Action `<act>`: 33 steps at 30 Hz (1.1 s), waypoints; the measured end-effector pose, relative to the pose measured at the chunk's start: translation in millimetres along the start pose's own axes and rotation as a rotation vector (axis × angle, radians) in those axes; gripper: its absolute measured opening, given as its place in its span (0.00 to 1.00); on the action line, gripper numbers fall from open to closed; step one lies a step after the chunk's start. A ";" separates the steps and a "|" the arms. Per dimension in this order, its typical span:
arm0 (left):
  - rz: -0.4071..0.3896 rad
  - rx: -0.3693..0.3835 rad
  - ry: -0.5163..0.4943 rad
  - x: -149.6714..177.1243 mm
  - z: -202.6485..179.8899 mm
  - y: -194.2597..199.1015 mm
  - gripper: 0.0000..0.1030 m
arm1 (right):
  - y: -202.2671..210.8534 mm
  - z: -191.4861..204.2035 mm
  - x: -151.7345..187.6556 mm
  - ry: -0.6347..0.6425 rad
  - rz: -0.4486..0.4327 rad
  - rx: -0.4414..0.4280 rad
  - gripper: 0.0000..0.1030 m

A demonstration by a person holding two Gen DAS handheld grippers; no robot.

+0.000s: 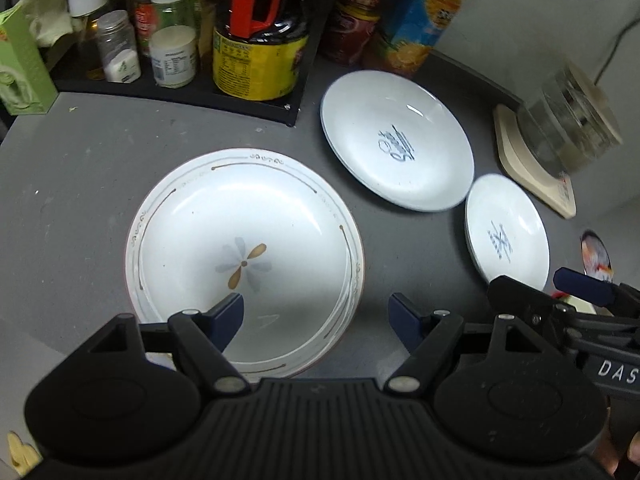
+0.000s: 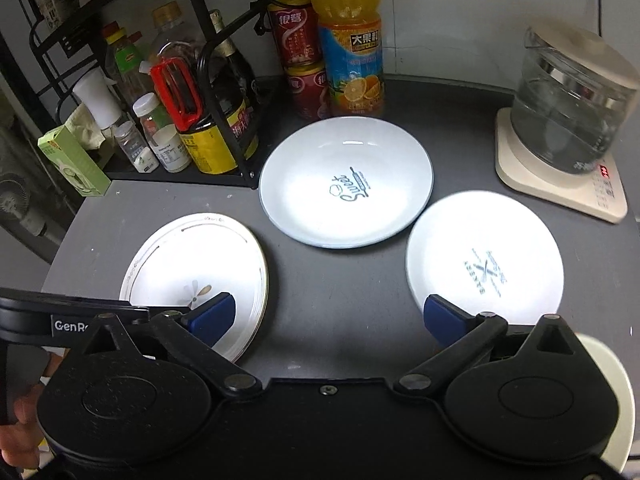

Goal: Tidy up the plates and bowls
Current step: 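Move both grippers over to the white plates near the bottles, then close both grippers on the rim of the white 'Sweet' plate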

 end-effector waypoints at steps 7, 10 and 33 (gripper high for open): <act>-0.008 -0.019 0.071 -11.1 -9.6 -2.1 0.76 | -3.4 -22.8 -17.1 0.003 -0.003 -0.008 0.99; -0.008 -0.019 0.100 -17.2 -14.7 -6.2 0.75 | -4.3 -31.6 -26.1 0.014 0.001 -0.020 0.99; -0.044 -0.009 0.271 -77.5 -42.9 -52.1 0.68 | -58.1 -111.9 -99.5 -0.001 0.018 -0.013 0.89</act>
Point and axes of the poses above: each gripper's, at about its wrist camera, not at the fingertips, and y roughly against the way its jaws point, z to its left, x to its underside, the point moved 1 cm from there along -y, roughly the way its jaws point, and after that the axes turned 15 degrees about -x, right-handed, at the moved point
